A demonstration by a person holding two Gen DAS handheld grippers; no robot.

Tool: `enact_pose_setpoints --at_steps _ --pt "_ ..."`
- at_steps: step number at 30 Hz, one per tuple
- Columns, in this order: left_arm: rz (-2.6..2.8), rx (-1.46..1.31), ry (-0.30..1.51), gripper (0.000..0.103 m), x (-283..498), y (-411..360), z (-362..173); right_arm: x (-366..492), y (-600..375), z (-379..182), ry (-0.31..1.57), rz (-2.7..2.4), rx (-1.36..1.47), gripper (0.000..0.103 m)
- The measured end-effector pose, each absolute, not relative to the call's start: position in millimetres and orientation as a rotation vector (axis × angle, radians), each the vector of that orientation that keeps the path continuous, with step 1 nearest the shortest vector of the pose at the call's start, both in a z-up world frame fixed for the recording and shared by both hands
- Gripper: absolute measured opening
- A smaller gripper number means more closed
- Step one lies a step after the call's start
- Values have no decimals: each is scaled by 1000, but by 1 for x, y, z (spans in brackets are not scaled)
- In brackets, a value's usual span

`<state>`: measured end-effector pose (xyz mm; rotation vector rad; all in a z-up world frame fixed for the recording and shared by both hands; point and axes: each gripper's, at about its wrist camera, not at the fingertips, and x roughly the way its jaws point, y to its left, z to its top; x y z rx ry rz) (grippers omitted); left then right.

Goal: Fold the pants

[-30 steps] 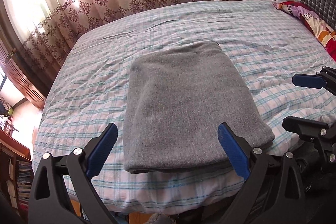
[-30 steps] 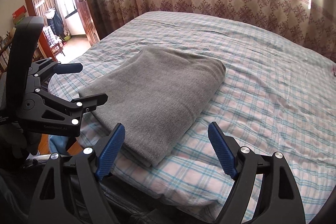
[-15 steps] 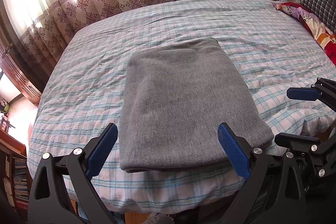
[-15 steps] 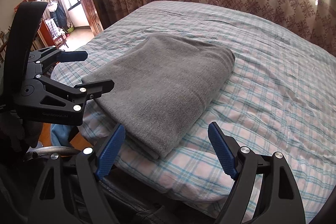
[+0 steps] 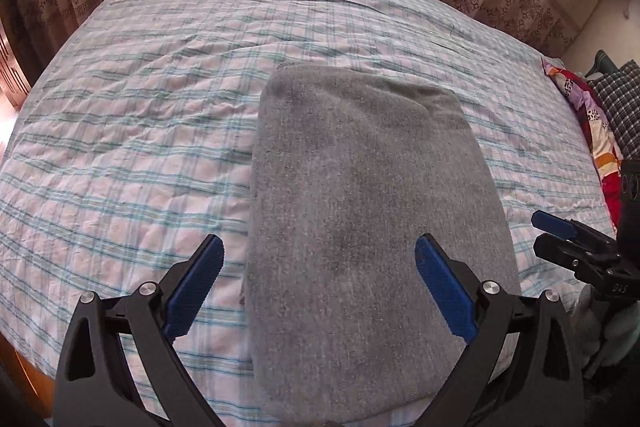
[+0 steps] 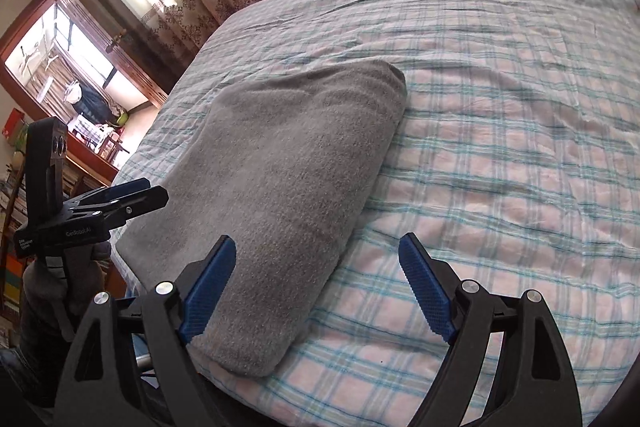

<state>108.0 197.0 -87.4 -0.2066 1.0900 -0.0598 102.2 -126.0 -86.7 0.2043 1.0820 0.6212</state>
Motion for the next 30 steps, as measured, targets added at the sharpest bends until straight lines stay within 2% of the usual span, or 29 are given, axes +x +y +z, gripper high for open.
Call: enact_pose_setpoints --at_steps 5,12,19,24,26,27,29,30 --pt "-121 -345 1145 97 133 221 -109 128 -118 -103 1138 624 287 87" --pt "-229 -473 1242 97 161 235 -142 165 -110 -135 1230 600 414 87" --pt "-332 -505 1258 97 171 231 -156 187 -95 -160 1297 635 527 87" --pt "-395 -474 1239 90 175 217 -156 197 -78 -167 1315 676 544 88" --pt "-411 -487 1238 87 176 218 -157 201 -70 -168 1316 704 531 83" --pt "-418 -504 1239 80 176 219 -159 203 -66 -169 1317 709 517 80" --pt "-446 -550 1244 69 177 222 -161 205 -59 -170 1312 716 501 69" --pt "-447 -554 1241 66 177 221 -161 207 -57 -170 1310 717 493 67"
